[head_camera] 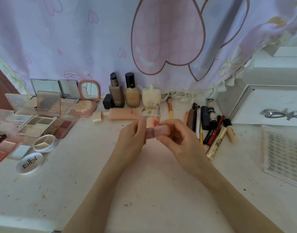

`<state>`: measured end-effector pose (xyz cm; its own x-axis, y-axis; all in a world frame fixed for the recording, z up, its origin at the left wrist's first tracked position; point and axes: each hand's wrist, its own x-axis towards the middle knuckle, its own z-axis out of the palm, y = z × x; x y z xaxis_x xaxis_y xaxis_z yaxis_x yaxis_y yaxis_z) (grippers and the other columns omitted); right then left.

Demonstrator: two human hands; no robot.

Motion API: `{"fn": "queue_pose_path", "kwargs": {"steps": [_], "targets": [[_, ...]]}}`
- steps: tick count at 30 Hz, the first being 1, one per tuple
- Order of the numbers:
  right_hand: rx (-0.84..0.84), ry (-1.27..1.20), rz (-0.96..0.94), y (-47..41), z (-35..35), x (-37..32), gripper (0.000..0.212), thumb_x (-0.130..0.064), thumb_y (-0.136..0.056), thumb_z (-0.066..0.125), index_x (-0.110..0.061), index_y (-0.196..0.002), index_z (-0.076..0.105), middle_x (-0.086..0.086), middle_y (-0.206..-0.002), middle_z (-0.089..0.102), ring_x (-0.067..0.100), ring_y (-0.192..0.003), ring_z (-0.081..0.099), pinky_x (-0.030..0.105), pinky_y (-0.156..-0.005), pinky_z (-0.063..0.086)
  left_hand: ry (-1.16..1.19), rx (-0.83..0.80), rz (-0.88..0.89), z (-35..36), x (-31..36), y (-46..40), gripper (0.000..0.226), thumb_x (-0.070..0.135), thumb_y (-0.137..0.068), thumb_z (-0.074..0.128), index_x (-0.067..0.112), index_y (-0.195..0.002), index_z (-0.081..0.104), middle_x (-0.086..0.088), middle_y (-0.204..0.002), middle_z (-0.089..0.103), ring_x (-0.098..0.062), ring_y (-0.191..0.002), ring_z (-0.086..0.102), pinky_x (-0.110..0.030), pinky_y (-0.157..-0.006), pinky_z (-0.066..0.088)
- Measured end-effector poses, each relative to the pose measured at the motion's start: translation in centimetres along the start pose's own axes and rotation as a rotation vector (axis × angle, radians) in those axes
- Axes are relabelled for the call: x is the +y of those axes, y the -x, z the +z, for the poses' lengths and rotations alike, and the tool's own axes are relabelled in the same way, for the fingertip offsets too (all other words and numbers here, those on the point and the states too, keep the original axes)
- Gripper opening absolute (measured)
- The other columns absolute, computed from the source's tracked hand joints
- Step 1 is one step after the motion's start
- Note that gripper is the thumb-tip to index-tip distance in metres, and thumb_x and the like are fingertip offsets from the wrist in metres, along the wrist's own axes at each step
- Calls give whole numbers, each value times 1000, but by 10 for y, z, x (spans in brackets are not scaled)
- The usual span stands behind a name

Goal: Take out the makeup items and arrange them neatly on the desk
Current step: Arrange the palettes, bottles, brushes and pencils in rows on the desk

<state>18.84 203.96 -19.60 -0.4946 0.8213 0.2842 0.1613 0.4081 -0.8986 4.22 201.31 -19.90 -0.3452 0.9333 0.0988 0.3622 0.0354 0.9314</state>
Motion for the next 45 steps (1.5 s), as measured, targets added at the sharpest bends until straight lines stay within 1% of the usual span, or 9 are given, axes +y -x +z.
{"fn": "queue_pose_path", "kwargs": {"steps": [5,13,21,27,30,32,35,39,45], "targets": [[140,-525,155,-9,-15,2,38,-31,-68,68,-16,-103,64,-2,-70,62,8,-57,51,19,-56,43,3,-434,141,2,4,9,40,54,-83,31,22,-85,55,15,-56,59,1,-48,47,-10,-48,38],[-77,-484,286,-2,0,3,35,-30,-74,63,-9,-102,62,-3,-80,70,12,-70,64,21,-56,48,-47,13,317,-3,4,2,21,43,-90,47,27,-89,61,11,-97,51,-17,-93,50,-37,-78,45],[-240,-881,493,-8,-18,-1,31,-34,-83,57,-7,-81,72,1,-58,53,7,-46,43,16,-43,36,444,-295,359,-11,2,3,61,46,-88,51,33,-142,28,10,-147,35,-14,-124,46,-40,-96,45],[-315,-831,669,-9,-20,1,38,-47,-74,58,-10,-67,60,-5,-45,39,5,-35,30,16,-35,22,368,-199,353,-13,0,1,24,21,-87,58,22,-111,61,5,-95,66,-10,-84,57,-19,-69,46],[-314,-532,444,-5,-15,3,36,-43,-76,62,-9,-85,63,-4,-56,53,6,-44,40,17,-43,29,218,14,288,-10,2,0,8,30,-88,57,24,-85,63,15,-68,62,3,-62,54,-10,-57,43],[-271,-277,266,-2,-7,3,14,-28,-84,62,-17,-93,64,-7,-64,63,1,-48,48,13,-48,37,168,126,221,-9,3,1,30,48,-80,53,19,-75,60,11,-63,60,0,-59,53,-11,-56,44],[-177,-258,242,-1,-4,5,8,-26,-83,63,-21,-89,68,-5,-68,67,2,-52,52,11,-48,38,243,-46,151,-18,2,-1,40,56,-80,47,23,-97,64,12,-81,63,-10,-74,56,-18,-65,46],[-186,-616,500,-6,-17,5,31,-42,-72,61,-14,-67,73,1,-58,57,10,-47,46,16,-42,34,545,-389,220,-28,1,1,38,23,-86,54,19,-124,55,3,-84,59,-18,-75,42,-20,-66,39],[-306,-460,388,-4,-12,5,30,-38,-78,64,-10,-86,68,1,-67,60,10,-51,47,18,-46,33,351,-121,106,-25,5,2,30,43,-77,54,21,-96,64,14,-64,57,-1,-56,44,-14,-54,39]]}}
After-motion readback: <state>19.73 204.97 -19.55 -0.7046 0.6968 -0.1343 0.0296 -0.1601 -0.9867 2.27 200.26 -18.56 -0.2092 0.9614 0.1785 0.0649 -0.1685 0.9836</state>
